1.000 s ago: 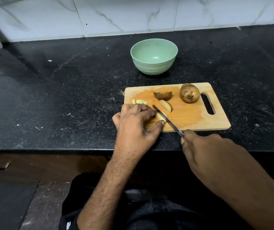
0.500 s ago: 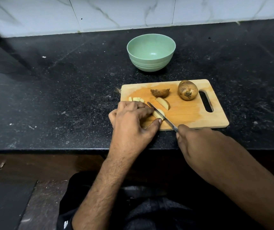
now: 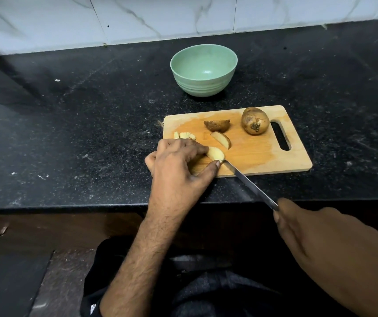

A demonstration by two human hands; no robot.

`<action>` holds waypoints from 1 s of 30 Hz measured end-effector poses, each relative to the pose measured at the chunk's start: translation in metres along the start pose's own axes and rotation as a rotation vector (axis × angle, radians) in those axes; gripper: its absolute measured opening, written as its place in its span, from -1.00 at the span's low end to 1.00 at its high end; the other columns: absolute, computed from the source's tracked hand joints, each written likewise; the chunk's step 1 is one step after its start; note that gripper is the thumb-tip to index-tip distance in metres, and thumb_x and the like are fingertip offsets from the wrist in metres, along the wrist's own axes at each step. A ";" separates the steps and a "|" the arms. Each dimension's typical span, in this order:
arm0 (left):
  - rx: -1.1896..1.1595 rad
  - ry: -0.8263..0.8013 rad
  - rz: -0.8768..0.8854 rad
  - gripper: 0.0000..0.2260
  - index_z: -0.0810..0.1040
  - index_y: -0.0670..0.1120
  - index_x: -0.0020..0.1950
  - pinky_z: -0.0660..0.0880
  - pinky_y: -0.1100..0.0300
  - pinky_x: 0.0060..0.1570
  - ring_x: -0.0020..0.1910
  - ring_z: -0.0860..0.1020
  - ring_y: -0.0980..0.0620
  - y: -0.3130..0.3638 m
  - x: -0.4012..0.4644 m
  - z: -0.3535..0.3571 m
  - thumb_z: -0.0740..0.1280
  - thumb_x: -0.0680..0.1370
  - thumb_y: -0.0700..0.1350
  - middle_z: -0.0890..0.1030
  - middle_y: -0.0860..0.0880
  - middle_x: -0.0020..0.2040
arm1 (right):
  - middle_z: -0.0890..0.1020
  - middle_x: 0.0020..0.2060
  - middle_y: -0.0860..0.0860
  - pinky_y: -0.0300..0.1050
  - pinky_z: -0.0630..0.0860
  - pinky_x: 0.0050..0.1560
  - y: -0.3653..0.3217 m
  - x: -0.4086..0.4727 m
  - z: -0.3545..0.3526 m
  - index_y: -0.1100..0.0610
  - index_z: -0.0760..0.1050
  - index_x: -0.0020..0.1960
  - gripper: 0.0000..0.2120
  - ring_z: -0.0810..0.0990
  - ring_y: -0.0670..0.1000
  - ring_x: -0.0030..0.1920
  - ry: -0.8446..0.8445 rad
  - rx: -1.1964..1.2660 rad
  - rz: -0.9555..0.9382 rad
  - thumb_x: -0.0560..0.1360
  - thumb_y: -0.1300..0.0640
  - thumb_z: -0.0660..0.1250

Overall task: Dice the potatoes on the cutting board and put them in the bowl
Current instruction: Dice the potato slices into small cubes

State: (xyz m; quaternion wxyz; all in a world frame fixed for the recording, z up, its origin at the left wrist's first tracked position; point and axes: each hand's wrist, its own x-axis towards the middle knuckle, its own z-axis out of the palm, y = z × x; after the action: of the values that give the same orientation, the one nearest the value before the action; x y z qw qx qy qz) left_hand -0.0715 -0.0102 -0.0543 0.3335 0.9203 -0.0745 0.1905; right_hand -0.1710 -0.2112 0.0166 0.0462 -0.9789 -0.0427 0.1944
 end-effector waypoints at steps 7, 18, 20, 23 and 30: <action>0.016 0.021 0.003 -0.65 0.67 0.10 0.04 0.21 0.04 0.08 0.17 0.40 0.12 0.003 -0.003 -0.002 0.44 0.39 0.27 0.57 0.22 0.01 | 0.49 -0.36 0.00 -0.06 0.54 -0.22 -0.004 -0.001 -0.009 -0.19 0.16 -0.02 -0.56 0.50 -0.04 -0.36 0.125 0.055 -0.022 0.47 -0.34 -0.41; 0.014 -0.006 0.002 -0.69 0.67 0.09 0.06 0.11 0.17 0.04 0.16 0.39 0.15 0.001 -0.003 -0.005 0.48 0.41 0.21 0.58 0.24 0.03 | 0.45 -0.32 -0.08 -0.10 0.47 -0.29 -0.024 0.033 -0.003 -0.10 0.30 0.02 -0.73 0.46 -0.12 -0.33 0.293 0.100 -0.082 0.67 -0.16 -0.12; 0.013 -0.004 0.006 -0.69 0.67 0.09 0.06 0.10 0.20 0.03 0.16 0.40 0.15 0.001 -0.002 -0.005 0.48 0.41 0.21 0.58 0.24 0.03 | 0.44 -0.31 -0.07 -0.11 0.40 -0.32 -0.024 0.034 -0.003 -0.11 0.28 0.03 -0.74 0.43 -0.12 -0.33 0.290 0.073 -0.075 0.67 -0.16 -0.13; 0.009 -0.005 0.007 -0.68 0.67 0.09 0.04 0.10 0.18 0.03 0.15 0.40 0.15 0.001 -0.002 -0.005 0.46 0.40 0.22 0.59 0.23 0.03 | 0.44 -0.32 -0.08 -0.15 0.31 -0.39 -0.025 0.034 -0.002 -0.11 0.28 0.09 -0.73 0.38 -0.12 -0.36 0.290 0.019 -0.072 0.67 -0.15 -0.15; 0.006 -0.022 0.018 -0.74 0.63 0.10 0.00 0.14 0.13 0.06 0.17 0.38 0.16 0.001 -0.002 -0.005 0.49 0.41 0.18 0.56 0.24 0.04 | 0.39 -0.32 -0.08 -0.12 0.27 -0.37 -0.034 0.030 0.000 -0.05 0.25 0.16 -0.73 0.30 -0.07 -0.39 0.281 0.002 -0.059 0.68 -0.11 -0.17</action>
State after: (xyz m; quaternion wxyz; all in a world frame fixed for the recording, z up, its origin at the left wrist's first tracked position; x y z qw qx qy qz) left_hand -0.0747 -0.0080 -0.0509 0.3282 0.9226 -0.0856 0.1837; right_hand -0.1456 -0.1748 0.0087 0.0582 -0.9948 -0.0645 0.0540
